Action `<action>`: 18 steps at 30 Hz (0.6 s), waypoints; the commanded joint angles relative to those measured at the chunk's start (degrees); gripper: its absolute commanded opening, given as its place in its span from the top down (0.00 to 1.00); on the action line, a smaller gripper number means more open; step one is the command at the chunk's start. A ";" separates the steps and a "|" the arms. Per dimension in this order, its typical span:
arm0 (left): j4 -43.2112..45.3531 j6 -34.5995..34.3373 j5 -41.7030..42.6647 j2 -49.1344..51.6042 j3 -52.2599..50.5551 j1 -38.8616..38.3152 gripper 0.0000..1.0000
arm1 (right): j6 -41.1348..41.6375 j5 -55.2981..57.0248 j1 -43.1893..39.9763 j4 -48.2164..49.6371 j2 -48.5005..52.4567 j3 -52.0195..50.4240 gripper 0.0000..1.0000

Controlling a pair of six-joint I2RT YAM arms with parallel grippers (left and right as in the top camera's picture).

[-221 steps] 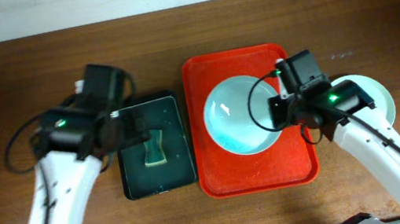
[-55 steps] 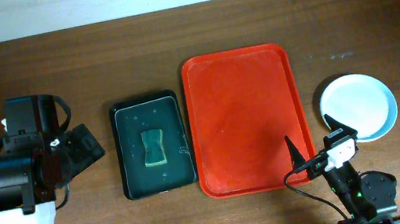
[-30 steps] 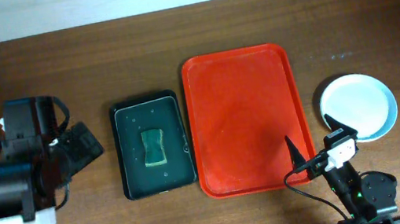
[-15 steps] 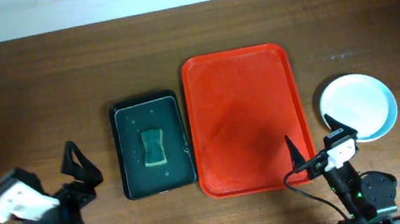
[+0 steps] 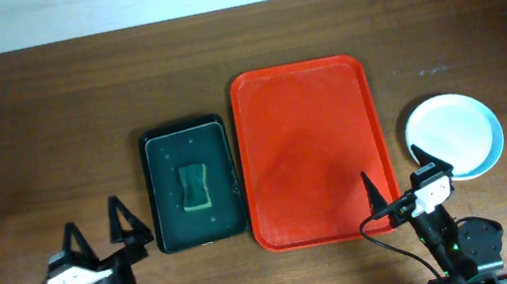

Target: Clean dirty plates on tray and stack at the side

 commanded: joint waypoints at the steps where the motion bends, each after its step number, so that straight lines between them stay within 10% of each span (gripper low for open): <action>1: -3.06 0.13 -0.76 -0.48 -1.79 -0.17 0.01 | 0.50 0.02 -0.37 -0.04 -0.33 -0.46 0.02; 18: -9.77 0.13 -0.76 -0.39 -1.75 -0.17 0.01 | 0.50 0.04 -0.37 -0.04 -0.33 -0.46 0.02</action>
